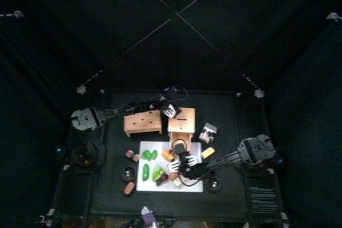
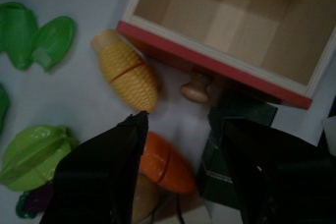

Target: Grab corn husk

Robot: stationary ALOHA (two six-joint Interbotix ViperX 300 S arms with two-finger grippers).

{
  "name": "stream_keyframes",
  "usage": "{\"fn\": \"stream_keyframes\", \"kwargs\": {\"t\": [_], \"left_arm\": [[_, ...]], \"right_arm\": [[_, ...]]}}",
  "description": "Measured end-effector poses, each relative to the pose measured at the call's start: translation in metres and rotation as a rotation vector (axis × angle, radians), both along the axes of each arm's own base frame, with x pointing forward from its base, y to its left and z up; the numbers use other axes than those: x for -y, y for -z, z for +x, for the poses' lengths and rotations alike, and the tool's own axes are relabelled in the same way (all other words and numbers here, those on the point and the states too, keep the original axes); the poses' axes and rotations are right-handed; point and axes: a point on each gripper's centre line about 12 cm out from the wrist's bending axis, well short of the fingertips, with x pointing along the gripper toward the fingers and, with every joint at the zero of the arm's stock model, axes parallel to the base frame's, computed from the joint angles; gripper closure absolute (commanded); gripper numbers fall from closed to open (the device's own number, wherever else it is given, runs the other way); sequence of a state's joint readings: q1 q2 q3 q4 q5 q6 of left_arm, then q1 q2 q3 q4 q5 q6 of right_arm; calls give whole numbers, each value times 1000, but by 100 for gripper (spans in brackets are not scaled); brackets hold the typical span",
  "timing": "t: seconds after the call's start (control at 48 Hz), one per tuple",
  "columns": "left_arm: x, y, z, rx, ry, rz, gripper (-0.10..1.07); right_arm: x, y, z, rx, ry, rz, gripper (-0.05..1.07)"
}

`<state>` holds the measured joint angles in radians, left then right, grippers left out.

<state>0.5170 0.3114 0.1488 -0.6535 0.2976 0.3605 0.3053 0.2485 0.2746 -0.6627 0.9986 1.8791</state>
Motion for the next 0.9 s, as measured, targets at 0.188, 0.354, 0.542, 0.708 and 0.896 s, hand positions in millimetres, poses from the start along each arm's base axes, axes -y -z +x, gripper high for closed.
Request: {"fn": "stream_keyframes", "kwargs": {"t": [0.188, 0.354, 0.542, 0.708, 0.896], "left_arm": [[-6, -10, 0, 45, -34, 55, 30], [-11, -33, -1, 112, -68, 123, 30], [-5, -46, -14, 127, -73, 146, 30], [2, -66, -34, 168, -97, 224, 30], [23, -77, -66, 189, -95, 309, 30]], "right_arm": [[-9, -7, -2, -1, -28, -32, 15], [-6, -22, -1, 34, -54, -78, 16], [-1, -32, 4, 61, -123, -157, 16], [-2, -33, 8, 65, -199, -180, 16], [-3, -31, 13, 96, -247, -157, 16]]}}
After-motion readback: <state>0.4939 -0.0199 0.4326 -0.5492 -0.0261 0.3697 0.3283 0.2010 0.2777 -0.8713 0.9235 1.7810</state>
